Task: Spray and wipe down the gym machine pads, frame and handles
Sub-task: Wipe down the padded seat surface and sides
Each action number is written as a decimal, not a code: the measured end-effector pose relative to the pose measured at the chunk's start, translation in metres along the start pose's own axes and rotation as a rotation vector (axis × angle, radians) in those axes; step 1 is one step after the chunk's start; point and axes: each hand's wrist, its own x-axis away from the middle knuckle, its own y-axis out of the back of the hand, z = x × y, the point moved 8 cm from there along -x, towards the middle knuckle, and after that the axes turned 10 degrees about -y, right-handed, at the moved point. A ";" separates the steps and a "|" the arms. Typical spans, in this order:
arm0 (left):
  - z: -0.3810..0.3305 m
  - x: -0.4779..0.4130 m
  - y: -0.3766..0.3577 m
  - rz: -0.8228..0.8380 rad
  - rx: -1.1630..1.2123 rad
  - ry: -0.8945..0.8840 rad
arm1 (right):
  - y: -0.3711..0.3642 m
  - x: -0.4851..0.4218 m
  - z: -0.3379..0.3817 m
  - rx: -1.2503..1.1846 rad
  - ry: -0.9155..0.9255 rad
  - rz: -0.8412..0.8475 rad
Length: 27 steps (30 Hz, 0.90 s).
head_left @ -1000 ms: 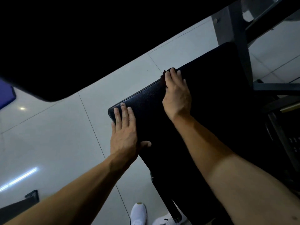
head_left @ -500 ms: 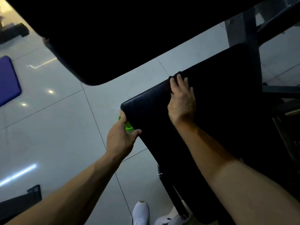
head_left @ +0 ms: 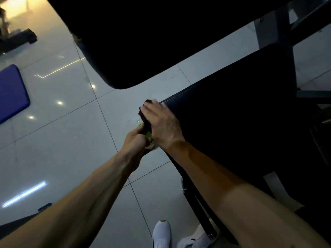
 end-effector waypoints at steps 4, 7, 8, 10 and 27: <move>0.004 0.000 0.001 -0.011 0.006 0.051 | 0.005 0.089 -0.029 0.043 0.269 -0.012; 0.005 0.006 -0.002 0.004 -0.040 0.055 | 0.009 0.093 -0.039 0.136 0.374 0.039; 0.006 0.006 -0.003 0.003 -0.046 0.048 | 0.013 0.073 -0.040 0.139 0.345 0.003; 0.007 0.007 -0.006 -0.012 -0.042 0.038 | 0.025 0.019 -0.047 0.105 0.119 -0.062; 0.031 0.006 -0.023 -0.074 -0.106 -0.012 | 0.048 0.059 -0.126 -0.059 -0.407 -0.298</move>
